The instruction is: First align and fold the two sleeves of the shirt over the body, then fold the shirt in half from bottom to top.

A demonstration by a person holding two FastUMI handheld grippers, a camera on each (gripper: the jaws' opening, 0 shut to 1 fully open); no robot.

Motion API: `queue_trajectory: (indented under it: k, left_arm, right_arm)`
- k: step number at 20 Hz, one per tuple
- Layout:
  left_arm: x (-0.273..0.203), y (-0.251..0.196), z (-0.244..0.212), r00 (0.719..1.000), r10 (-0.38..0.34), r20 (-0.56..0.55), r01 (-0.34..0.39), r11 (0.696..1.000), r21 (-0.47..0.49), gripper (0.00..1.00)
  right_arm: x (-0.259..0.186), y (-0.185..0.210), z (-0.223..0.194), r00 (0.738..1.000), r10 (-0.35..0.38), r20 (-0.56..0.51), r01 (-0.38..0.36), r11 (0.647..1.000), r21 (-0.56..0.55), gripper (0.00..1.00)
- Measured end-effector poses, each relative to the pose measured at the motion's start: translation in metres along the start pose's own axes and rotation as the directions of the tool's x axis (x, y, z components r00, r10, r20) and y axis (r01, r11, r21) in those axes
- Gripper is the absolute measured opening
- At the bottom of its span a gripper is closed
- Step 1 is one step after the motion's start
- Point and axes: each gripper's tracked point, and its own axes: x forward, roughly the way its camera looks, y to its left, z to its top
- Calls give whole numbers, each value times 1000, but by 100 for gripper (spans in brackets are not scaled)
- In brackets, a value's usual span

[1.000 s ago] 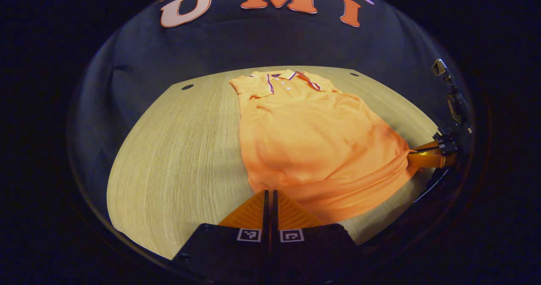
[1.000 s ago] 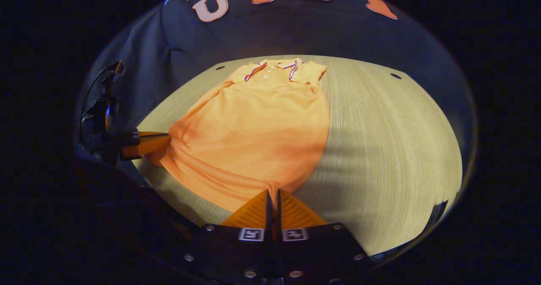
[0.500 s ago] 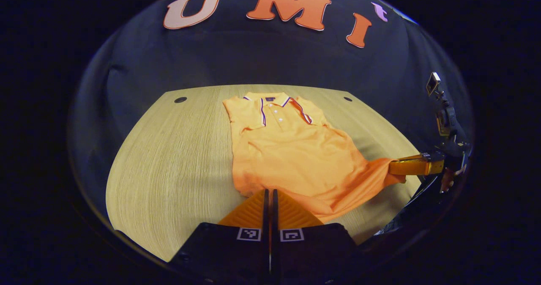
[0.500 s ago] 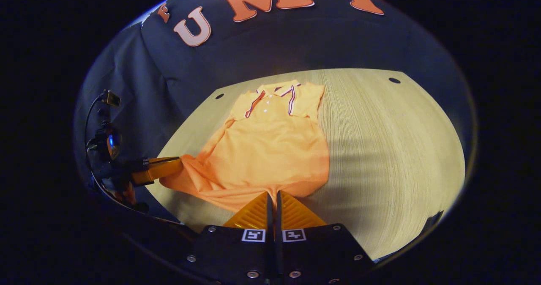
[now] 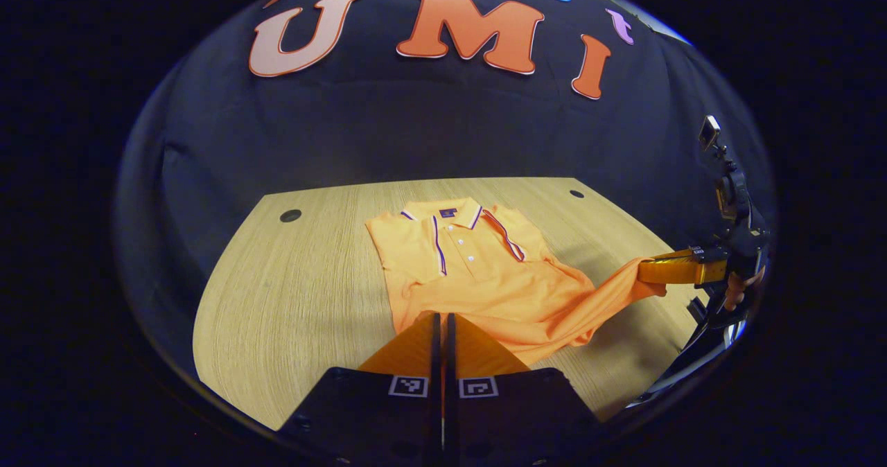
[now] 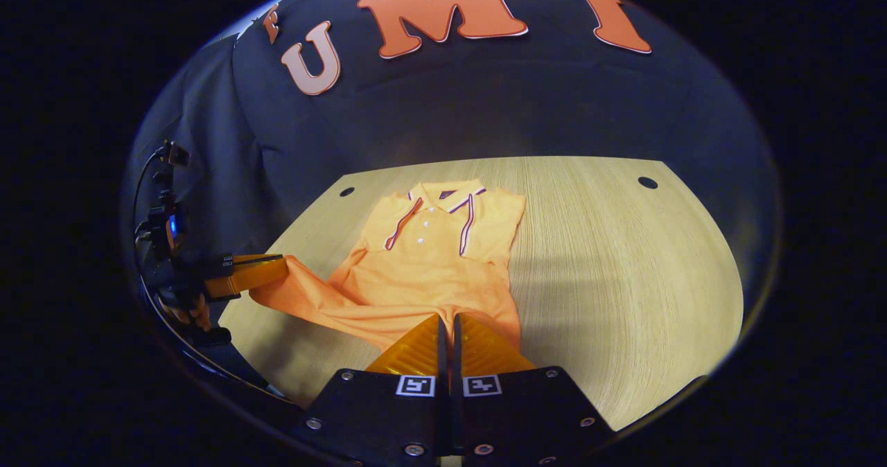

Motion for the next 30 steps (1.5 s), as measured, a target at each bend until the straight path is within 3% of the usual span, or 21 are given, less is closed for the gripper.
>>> queue_trajectory:
  k: [15, 21, 24, 30]
  left_arm:
    - [105, 52, 121, 995, 21, 98, -16, 998, -53, 2]
    - [154, 68, 139, 998, 34, 59, -25, 989, -147, 1]
    - [174, 85, 147, 996, 74, 55, -67, 991, -119, 2]
    - [214, 110, 132, 989, 151, 7, -150, 985, -91, 2]
  right_arm:
    - [94, -35, 114, 995, -69, 75, 75, 993, -93, 1]
    - [142, -45, 145, 996, -82, 48, 87, 988, -125, 1]
    - [161, -45, 162, 995, -90, 40, 96, 980, -172, 0]
    - [204, -67, 166, 993, -117, -6, 115, 984, -140, 1]
